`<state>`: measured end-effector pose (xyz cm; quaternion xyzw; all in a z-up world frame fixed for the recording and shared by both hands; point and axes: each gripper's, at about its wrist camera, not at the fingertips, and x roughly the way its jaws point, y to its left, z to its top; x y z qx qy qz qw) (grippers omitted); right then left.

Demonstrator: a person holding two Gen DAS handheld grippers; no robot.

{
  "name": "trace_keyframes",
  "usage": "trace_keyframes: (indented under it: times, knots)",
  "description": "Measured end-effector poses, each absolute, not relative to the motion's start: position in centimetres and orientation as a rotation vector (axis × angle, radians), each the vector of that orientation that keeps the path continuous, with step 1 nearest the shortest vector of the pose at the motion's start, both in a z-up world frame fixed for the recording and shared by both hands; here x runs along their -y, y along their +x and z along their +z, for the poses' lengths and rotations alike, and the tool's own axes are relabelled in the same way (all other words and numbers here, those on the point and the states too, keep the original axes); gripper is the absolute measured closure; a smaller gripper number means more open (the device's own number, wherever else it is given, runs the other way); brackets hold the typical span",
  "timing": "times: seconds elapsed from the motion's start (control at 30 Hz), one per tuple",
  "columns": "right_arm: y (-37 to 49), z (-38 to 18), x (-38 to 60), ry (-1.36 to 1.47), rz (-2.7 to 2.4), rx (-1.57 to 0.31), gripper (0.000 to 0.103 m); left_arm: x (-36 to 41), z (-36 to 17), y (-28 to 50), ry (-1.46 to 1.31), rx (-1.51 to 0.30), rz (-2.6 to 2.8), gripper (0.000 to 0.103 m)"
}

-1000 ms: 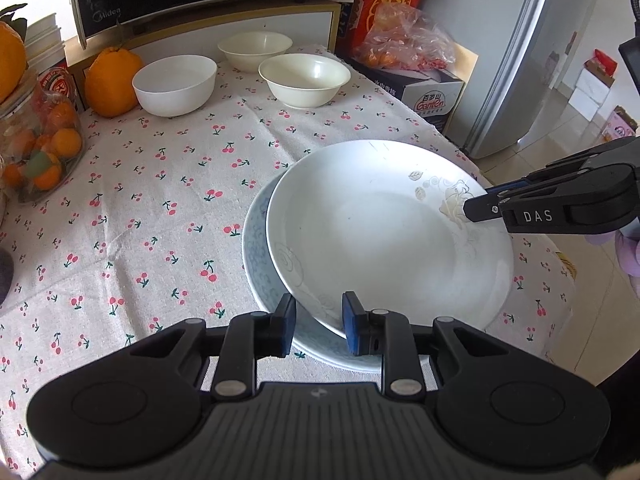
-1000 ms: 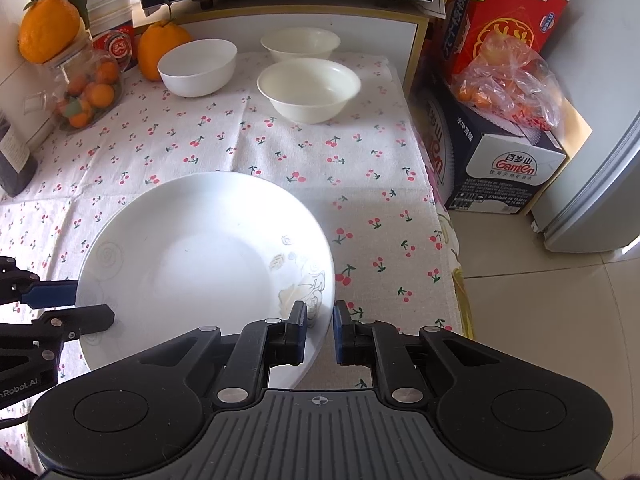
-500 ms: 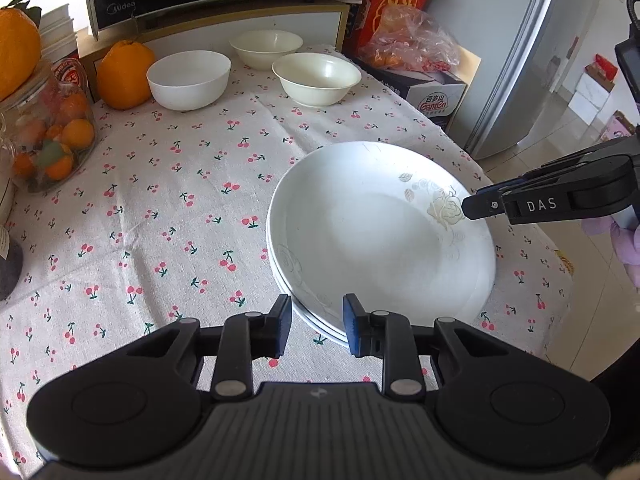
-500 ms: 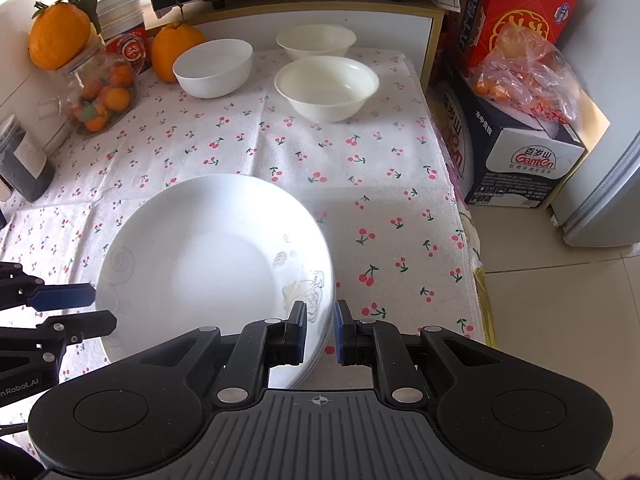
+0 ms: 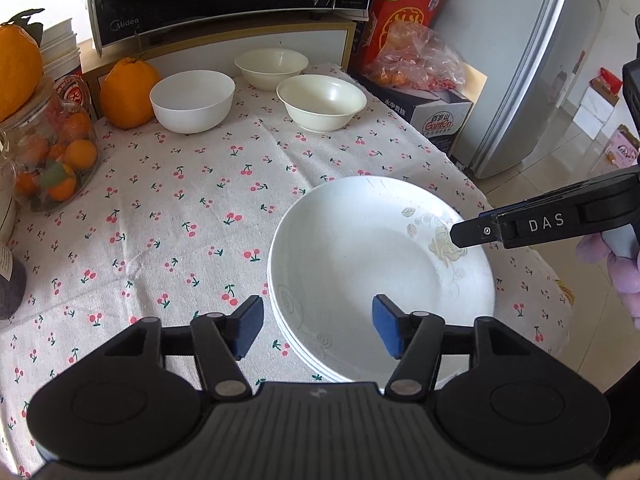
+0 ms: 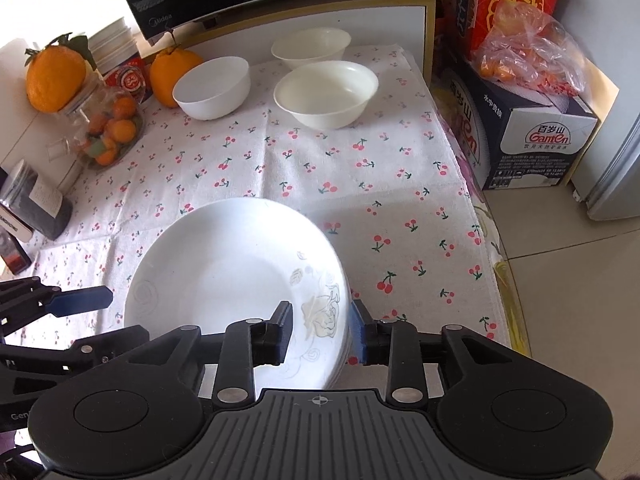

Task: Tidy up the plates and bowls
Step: 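Open both grippers to release the white plate rim and withdraw, then move both grippers to the white bowl and close on its rim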

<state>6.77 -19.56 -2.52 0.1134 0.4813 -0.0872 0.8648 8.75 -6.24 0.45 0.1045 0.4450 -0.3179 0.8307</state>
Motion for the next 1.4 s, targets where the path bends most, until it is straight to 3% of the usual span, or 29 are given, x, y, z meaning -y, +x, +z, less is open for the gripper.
trace_keyframes:
  times: [0.13, 0.2, 0.4, 0.53, 1.03, 1.4]
  knots:
    - [7.0, -2.0, 20.0, 0.259, -0.184, -0.975, 0.047, 6.6, 0.8, 9.6, 0.198, -0.938, -0.658, 0.029]
    - [7.3, -1.8, 20.3, 0.274, -0.182, -0.957, 0.042, 6.8, 0.9, 10.0, 0.189, -0.932, -0.640, 0.022]
    - [8.4, -1.8, 21.5, 0.323, -0.189, -0.909, 0.035, 7.3, 0.9, 11.4, 0.154, -0.922, -0.600, 0.012]
    - [9.4, -1.9, 22.2, 0.337, -0.206, -0.885, 0.024, 7.6, 0.8, 12.3, 0.147, -0.918, -0.568, 0.009]
    - [13.3, -2.4, 24.5, 0.281, -0.249, -0.930, 0.022, 8.7, -0.1, 18.6, 0.177, -0.884, -0.424, 0.002]
    - [21.1, -0.6, 23.4, 0.242, -0.151, -0.826, 0.017, 7.3, 0.1, 25.2, 0.008, -0.835, -0.264, 0.002]
